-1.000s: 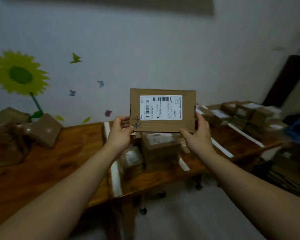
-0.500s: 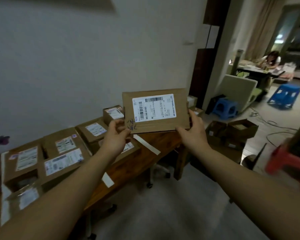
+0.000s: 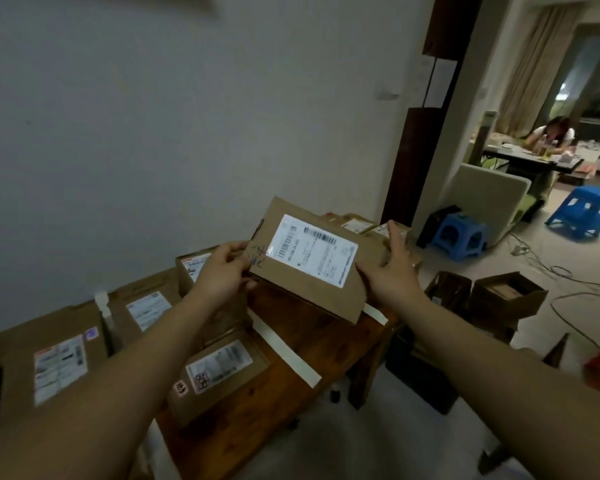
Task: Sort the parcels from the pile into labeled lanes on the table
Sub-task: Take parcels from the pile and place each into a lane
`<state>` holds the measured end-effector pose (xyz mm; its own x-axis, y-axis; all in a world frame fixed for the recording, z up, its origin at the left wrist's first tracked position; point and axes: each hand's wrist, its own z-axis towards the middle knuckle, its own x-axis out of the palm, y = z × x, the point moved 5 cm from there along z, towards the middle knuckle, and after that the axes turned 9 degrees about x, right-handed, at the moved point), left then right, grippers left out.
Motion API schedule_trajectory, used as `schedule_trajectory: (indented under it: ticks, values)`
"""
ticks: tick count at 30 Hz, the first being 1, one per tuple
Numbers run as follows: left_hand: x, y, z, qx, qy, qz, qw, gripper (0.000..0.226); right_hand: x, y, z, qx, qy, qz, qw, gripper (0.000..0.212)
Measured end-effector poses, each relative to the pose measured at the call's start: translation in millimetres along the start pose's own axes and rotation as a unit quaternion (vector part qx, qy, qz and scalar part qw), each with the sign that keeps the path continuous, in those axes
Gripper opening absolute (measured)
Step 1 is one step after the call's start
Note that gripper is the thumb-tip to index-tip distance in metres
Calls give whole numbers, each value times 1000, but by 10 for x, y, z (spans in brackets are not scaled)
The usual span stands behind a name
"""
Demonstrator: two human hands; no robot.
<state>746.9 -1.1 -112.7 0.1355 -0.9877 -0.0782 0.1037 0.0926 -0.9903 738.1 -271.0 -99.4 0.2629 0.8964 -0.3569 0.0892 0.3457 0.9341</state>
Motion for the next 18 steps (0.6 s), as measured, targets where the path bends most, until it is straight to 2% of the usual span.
schedule_trajectory:
  ticks: [3, 6, 9, 14, 18]
  values:
    - [56, 0, 286, -22, -33, -60, 997, 39, 123, -24, 345, 26, 44, 2, 999, 63]
    - [153, 77, 496, -41, -81, -142, 986, 68, 350, -98, 602, 67, 91, 57, 992, 49]
    - [413, 204, 605, -34, -64, -103, 992, 71, 601, -164, 852, 51, 123, 40, 990, 54]
    - [668, 407, 792, -13, -55, -20, 998, 61, 863, -341, 1227, -47, 219, -116, 968, 74]
    - [878, 653, 873, -33, -126, 44, 990, 50, 948, -704, 1535, -107, 313, -184, 925, 82]
